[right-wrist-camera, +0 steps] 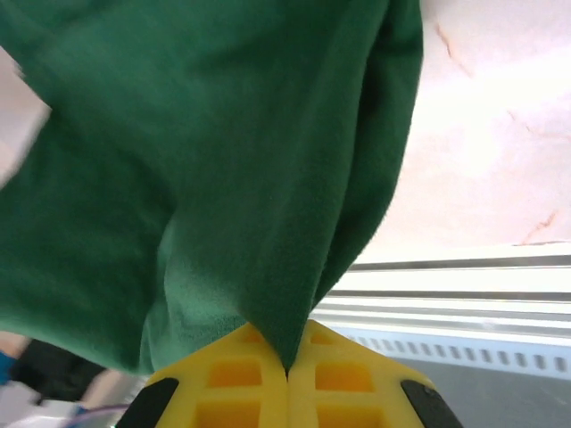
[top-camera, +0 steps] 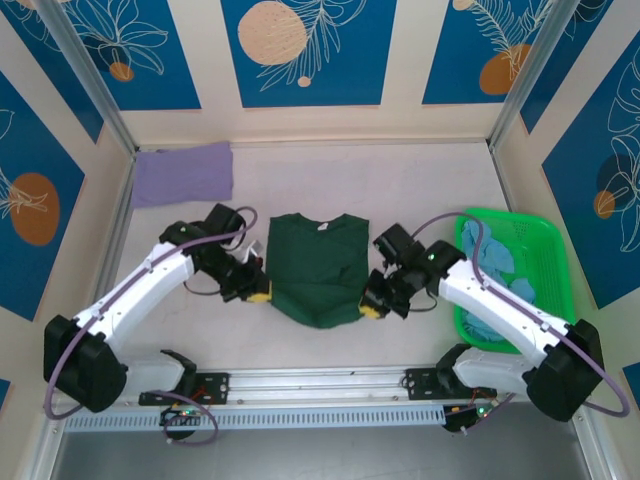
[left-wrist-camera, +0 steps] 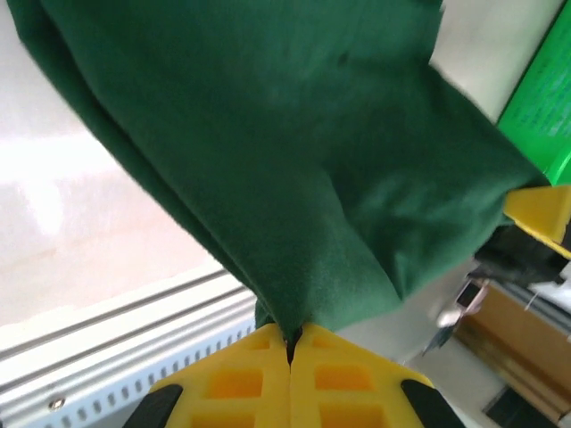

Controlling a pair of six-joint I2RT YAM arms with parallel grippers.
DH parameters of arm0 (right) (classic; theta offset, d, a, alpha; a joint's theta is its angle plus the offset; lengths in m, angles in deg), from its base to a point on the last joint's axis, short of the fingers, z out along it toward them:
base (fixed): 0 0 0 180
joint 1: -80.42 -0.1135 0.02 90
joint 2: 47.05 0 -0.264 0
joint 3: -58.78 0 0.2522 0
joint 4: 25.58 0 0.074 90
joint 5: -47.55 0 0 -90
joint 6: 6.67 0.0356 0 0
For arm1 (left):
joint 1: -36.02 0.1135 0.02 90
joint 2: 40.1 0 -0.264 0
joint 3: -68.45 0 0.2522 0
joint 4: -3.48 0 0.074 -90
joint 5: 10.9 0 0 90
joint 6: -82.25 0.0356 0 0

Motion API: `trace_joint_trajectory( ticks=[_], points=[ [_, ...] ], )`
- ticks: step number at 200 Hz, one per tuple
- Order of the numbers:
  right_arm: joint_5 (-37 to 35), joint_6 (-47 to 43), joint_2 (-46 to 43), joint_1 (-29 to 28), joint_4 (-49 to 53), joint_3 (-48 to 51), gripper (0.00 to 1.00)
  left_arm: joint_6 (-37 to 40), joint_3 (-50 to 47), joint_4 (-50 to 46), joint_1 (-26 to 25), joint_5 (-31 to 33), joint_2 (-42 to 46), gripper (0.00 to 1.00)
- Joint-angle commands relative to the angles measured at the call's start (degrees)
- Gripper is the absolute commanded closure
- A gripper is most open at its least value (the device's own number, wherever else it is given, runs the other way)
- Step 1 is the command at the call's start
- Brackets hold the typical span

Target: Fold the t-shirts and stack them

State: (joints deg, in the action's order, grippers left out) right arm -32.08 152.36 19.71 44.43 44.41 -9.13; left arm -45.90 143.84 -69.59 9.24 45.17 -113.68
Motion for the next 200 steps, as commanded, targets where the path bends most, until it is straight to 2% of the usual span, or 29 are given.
trace_joint_trajectory(
  ticks=[1, 43, 77, 100, 132, 153, 159, 164, 171, 176, 178, 185, 191, 200],
  points=[
    [3.94, -2.69, 5.08, 5.8, 5.75, -5.83, 1.0, -3.82, 5.06, 2.4, 2.18, 2.95, -3.71, 1.0],
    [8.76, -7.64, 19.57, 13.42, 5.52, -16.48, 1.0, -8.85, 13.92, 8.99, 5.44, 2.62, -14.2, 1.0],
    [10.23, -10.73, 31.66, 17.58, 7.29, -28.53, 1.0, -7.0, 27.95, 5.85, 7.3, 6.02, -24.61, 1.0],
    [12.13, -10.6, 39.34, 20.28, 6.84, -34.59, 1.0, -8.46, 32.92, 5.91, 9.43, 6.87, -30.64, 1.0],
    [13.12, -9.89, 50.21, 23.05, 7.54, -44.09, 0.93, -11.15, 38.01, 8.85, 11.94, 5.45, -40.49, 1.0],
    [12.35, -8.0, 56.31, 25.03, 8.18, -48.77, 0.88, -12.03, 46.73, 10.02, 12.57, 5.0, -49.2, 1.0],
    [12.6, -7.33, 57.89, 25.77, 8.02, -49.91, 0.88, -12.14, 50.06, 9.23, 12.72, 5.4, -51.99, 0.95],
    [12.31, -6.7, 59.05, 26.23, 8.22, -50.94, 0.83, -11.73, 53.94, 9.0, 12.72, 5.63, -54.22, 0.94],
    [11.56, -6.16, 60.62, 26.73, 8.79, -52.79, 0.69, -10.72, 59.32, 7.54, 12.79, 6.59, -57.51, 0.92],
    [11.56, -6.38, 61.77, 26.95, 9.16, -54.17, 0.55, -10.24, 63.86, 4.61, 12.94, 8.07, -60.07, 0.87],
    [11.59, -6.61, 62.42, 27.0, 9.45, -55.17, 0.53, -10.02, 65.55, 3.62, 13.09, 8.68, -60.93, 0.84],
    [11.22, -7.49, 63.77, 27.44, 11.24, -58.26, 0.5, -9.81, 70.85, 0.67, 13.47, 9.75, -64.09, 0.72],
    [9.78, -7.99, 64.29, 27.7, 12.89, -60.37, 0.5, -9.87, 73.72, -0.55, 13.79, 9.85, -65.75, 0.57],
    [7.69, -7.8, 63.42, 28.1, 13.72, -61.19, 0.47, -10.18, 75.73, -1.02, 14.33, 9.74, -66.58, 0.5]
  ],
)
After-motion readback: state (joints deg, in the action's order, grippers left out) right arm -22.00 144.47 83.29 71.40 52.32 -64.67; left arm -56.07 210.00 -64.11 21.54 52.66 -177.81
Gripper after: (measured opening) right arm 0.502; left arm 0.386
